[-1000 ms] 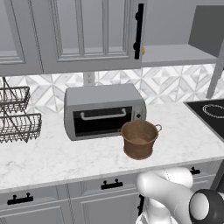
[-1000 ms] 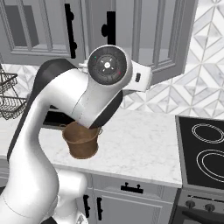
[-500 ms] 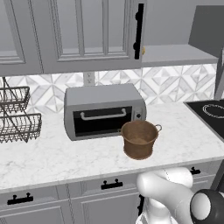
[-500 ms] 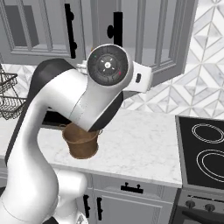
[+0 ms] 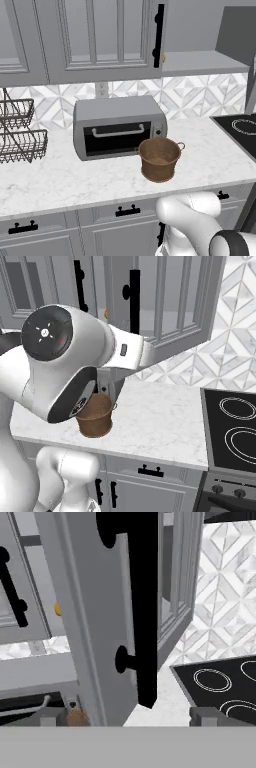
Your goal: Open the cabinet, pick up the bread from the cabinet and place it in the basket. Then move the basket to the dining counter.
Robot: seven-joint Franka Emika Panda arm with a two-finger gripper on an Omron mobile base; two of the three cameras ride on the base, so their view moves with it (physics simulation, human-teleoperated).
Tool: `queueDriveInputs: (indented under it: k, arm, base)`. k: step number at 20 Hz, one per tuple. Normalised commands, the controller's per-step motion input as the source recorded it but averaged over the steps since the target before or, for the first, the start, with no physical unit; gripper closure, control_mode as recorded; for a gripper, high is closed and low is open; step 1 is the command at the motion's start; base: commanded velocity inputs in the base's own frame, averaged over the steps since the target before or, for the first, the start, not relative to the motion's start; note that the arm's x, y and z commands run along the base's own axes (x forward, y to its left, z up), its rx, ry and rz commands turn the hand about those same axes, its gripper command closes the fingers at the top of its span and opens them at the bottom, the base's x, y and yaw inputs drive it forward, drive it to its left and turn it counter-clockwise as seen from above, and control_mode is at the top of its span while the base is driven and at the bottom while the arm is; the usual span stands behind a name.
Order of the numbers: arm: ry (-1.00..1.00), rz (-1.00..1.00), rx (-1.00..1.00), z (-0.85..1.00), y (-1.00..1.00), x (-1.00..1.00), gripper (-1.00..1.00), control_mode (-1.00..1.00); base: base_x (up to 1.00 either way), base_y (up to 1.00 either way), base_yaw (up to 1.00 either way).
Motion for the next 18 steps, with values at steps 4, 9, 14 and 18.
queueDriveInputs:
  k: [4, 9, 14, 18]
  arm:
    - [0.07, -0.15, -0.46, 0.37, 1.0, -0.07, -1.0, -1.0]
    - [0.36, -0.15, -0.65, -0.02, 0.89, 0.37, -1.0, -1.0]
    - [0.73, -0.18, -0.67, -0.14, 0.07, 0.95, -1.0, -1.0]
    - [0.77, -0.15, -0.55, -0.11, -0.28, 1.0, -1.0, -1.0]
  base:
    - [0.0, 0.0, 0.0]
    - [0.0, 0.0, 0.0]
    - [0.0, 0.0, 0.0]
    - [0.0, 0.0, 0.0]
